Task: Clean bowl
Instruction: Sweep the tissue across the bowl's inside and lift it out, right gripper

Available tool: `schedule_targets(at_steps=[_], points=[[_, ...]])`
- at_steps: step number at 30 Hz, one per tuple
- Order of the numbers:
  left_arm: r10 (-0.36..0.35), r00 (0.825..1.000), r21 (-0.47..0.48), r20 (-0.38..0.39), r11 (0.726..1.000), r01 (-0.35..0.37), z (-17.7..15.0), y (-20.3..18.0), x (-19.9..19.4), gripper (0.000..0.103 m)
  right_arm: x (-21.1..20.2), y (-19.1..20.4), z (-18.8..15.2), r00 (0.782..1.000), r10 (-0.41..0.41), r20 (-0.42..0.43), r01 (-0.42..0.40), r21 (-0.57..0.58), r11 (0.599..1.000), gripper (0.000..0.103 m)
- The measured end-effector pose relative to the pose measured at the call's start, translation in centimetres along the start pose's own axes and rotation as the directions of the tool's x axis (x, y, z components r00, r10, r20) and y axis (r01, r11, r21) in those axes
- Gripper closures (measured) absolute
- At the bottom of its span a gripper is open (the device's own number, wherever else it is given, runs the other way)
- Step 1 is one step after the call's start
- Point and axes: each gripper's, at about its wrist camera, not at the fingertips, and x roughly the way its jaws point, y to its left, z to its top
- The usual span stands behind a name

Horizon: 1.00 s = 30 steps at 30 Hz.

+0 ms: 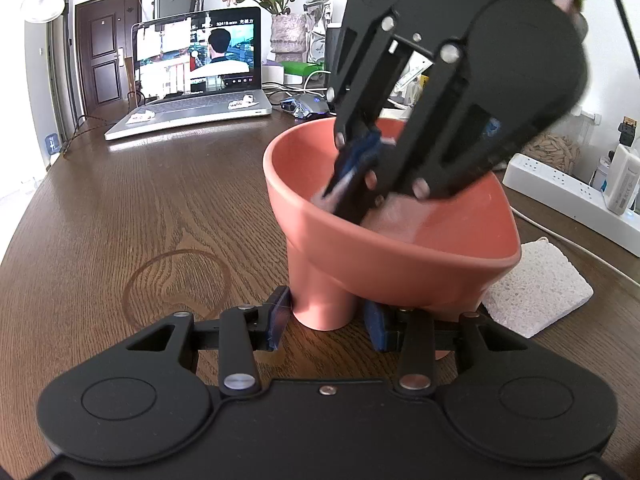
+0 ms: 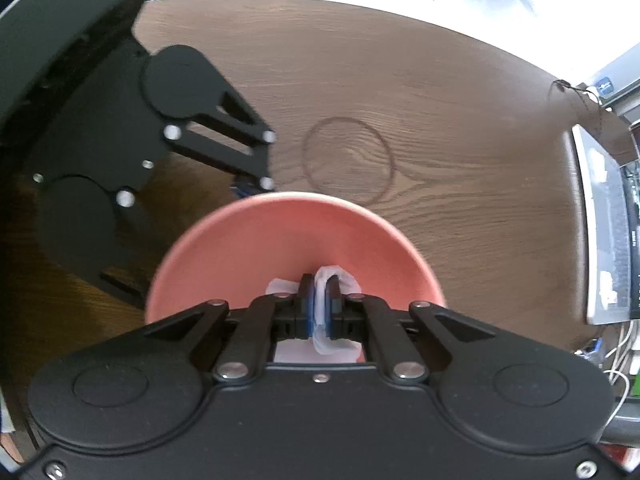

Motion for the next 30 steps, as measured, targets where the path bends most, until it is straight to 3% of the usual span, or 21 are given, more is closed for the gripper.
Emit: schedule_targets(at_steps=[9, 16, 18, 24, 30], points=[[0.0, 1.0, 0.0, 0.0, 1.0, 0.0, 0.0, 0.0, 0.0, 0.063, -0.9, -0.4, -2.5, 0.998, -0.042, -0.054, 0.044, 0.029, 0.999, 0.099], [-0.001, 1.0, -0.001, 0.0, 1.0, 0.001, 0.0, 0.0, 0.1, 0.063, -2.3, 1.5, -4.5, 0.997, -0.012, -0.076, 0.017, 0.058, 0.998, 0.099], [-0.001, 1.0, -0.001, 0.0, 1.0, 0.001, 0.0, 0.1, 0.1, 0.063, -4.7, 2.4, -5.3, 0.997, 0.001, -0.075, 0.003, 0.056, 0.998, 0.099], [-0.001, 1.0, 0.0, 0.0, 1.0, 0.001, 0.0, 0.1, 0.1, 0.063, -6.1, 5.8, -4.5, 0.997, 0.068, -0.028, -0.068, 0.012, 0.998, 0.099], [0.0, 1.0, 0.001, 0.0, 1.0, 0.0, 0.0, 0.0, 0.0, 0.063, -7.0, 6.8, -2.3, 0.997, 0.066, 0.037, -0.064, -0.054, 0.996, 0.099]])
